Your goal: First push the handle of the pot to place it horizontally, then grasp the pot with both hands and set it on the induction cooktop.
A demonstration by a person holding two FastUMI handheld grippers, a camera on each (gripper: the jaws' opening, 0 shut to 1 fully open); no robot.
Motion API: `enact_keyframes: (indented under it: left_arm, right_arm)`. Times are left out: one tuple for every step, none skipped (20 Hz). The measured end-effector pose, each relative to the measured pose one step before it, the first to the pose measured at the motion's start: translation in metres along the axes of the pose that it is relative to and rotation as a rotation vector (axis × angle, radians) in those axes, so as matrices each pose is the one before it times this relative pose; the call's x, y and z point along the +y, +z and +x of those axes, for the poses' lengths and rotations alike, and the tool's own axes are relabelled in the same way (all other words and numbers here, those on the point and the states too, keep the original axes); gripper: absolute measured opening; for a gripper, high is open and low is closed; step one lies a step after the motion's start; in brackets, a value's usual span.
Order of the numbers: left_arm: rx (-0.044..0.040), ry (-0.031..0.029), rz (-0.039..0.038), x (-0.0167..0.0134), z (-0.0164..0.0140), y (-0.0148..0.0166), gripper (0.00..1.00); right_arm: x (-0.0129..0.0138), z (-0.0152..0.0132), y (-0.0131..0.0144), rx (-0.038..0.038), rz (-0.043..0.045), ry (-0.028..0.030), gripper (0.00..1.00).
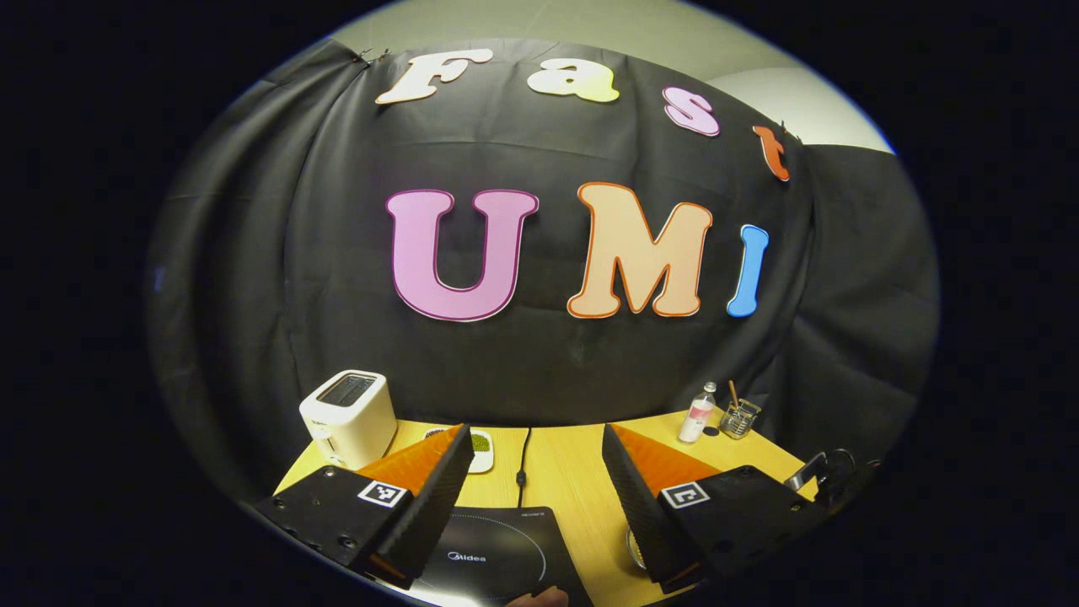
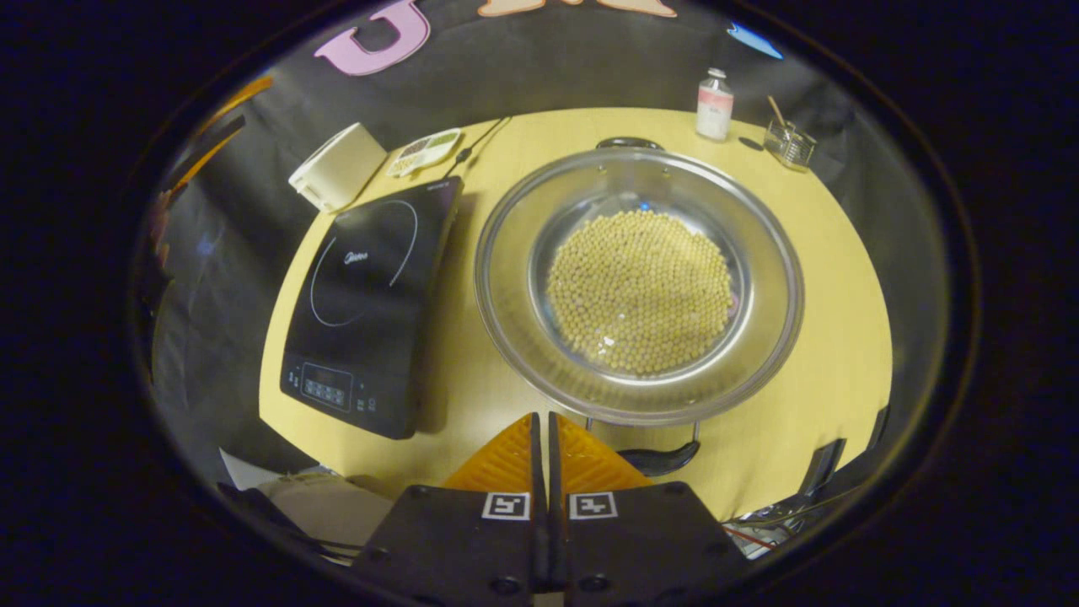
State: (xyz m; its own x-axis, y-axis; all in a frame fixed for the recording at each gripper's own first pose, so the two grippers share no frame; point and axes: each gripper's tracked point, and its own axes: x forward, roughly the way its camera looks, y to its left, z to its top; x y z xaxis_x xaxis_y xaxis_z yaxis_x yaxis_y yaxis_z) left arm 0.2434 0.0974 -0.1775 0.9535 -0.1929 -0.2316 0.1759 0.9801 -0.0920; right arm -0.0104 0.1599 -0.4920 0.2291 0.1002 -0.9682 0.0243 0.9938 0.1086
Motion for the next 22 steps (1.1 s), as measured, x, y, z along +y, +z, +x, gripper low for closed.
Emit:
enact_keyframes:
  left_arm:
    - [0.00006, 0.00230, -0.00078, 0.00080, -0.00061, -0.00009, 0.94]
    - [-0.00074, 0.00082, -0.00061, 0.00118, -0.00014, 0.00000, 0.94]
    - [-0.00108, 0.00062, -0.00042, 0.00045, -0.00134, 0.00006, 0.94]
    - [-0.00182, -0.00109, -0.00097, 0.00053, 0.00060, -0.00003, 0.94]
    - [-0.00029, -0.00050, 0.00024, -0.00016, -0.00053, 0.00040, 0.94]
    - [0.00060, 0.00112, -0.00126, 0.00050, -0.00022, -0.00073, 0.94]
    - [0.00156, 0.00245, -0.00111, 0.00085, -0.00075, -0.00025, 0.94]
    - [0.00050, 0.00121, -0.00156, 0.00015, -0.00004, -0.00063, 0.94]
    - [-0.00178, -0.00067, -0.00325, -0.00022, -0.00110, 0.00072, 0.94]
    - [-0.00069, -0.00093, -0.00189, -0.00071, -0.00038, -0.00041, 0.94]
    - [-0.00031, -0.00144, -0.00095, -0.00048, -0.00077, 0.00052, 0.94]
    - [-0.00082, 0.00063, -0.00074, -0.00035, 0.00012, -0.00037, 0.94]
    - [-0.00010, 0.00125, 0.00004, -0.00017, -0.00022, 0.00059, 0.94]
    - [0.00044, 0.00263, 0.00020, -0.00055, -0.00008, -0.00041, 0.94]
    - [-0.00143, 0.00128, -0.00156, 0.00013, -0.00133, 0.00067, 0.94]
    - [-0.00095, -0.00164, -0.00387, -0.00164, -0.00033, 0.00037, 0.94]
    - [0.00177, -0.00256, -0.00438, -0.00215, -0.00105, -0.00083, 0.94]
    - [0.00338, -0.00087, -0.00166, -0.00182, -0.00049, -0.00164, 0.94]
    - [0.00352, 0.00257, 0.00236, -0.00064, -0.00111, -0.00037, 0.94]
    - [0.00434, 0.00642, 0.00635, 0.00016, 0.00020, -0.00127, 0.94]
    - [0.00030, 0.01058, 0.00525, 0.00067, -0.00130, 0.00051, 0.94]
    - [0.00098, 0.01026, 0.00217, -0.00003, -0.00079, 0.00054, 0.94]
  right_arm:
    - [-0.00204, 0.00148, -0.00434, 0.01156, -0.00258, -0.00896, 0.03]
    - [-0.00137, 0.00227, -0.00145, 0.00603, 0.00009, -0.00382, 0.03]
    - [-0.00179, 0.00129, -0.00119, 0.00213, -0.00058, -0.00570, 0.00]
    - [-0.00294, 0.00100, -0.00102, 0.00540, -0.00056, -0.00626, 0.03]
    - [-0.00303, 0.00193, -0.00252, 0.00534, 0.00359, -0.00722, 0.03]
    - [-0.00085, 0.00045, -0.00058, 0.00485, 0.01489, 0.00395, 0.03]
    - [-0.00103, 0.00118, -0.00024, 0.00070, 0.01915, 0.00184, 0.03]
    - [-0.00227, -0.00033, 0.00030, -0.00148, 0.01637, 0.00043, 0.00]
    - [-0.00287, -0.00067, -0.00118, 0.00066, 0.01014, -0.00118, 0.00]
    - [-0.00346, 0.00037, 0.00029, 0.00104, 0.00363, -0.00264, 0.00]
    - [-0.00274, -0.00029, -0.00250, 0.00077, 0.00039, -0.00510, 0.03]
    - [-0.00401, 0.00058, -0.00051, 0.00187, 0.00153, -0.00799, 0.03]
    - [-0.00522, -0.00029, -0.00146, 0.00226, 0.00395, -0.00778, 0.03]
    - [-0.00538, 0.00042, -0.00032, 0.00309, 0.00664, -0.00677, 0.03]
    - [-0.00405, -0.00007, -0.00102, 0.00156, 0.00703, -0.00513, 0.03]
    - [-0.00456, 0.00039, 0.00146, -0.00123, 0.00684, -0.00345, 0.03]
    - [-0.00276, 0.00069, -0.00131, 0.00016, 0.00741, -0.00321, 0.03]
    - [-0.00508, 0.00047, 0.00078, 0.00143, 0.00583, -0.00286, 0.03]
    - [-0.00482, 0.00011, -0.00022, -0.00174, 0.00438, -0.00383, 0.03]
    - [-0.00559, 0.00010, 0.00126, -0.00105, 0.00336, -0.00204, 0.03]
    - [-0.00440, 0.00049, 0.00185, -0.00085, 0.00183, 0.00229, 0.03]
    - [-0.00568, 0.00051, 0.00223, 0.00087, 0.00079, 0.00362, 0.03]
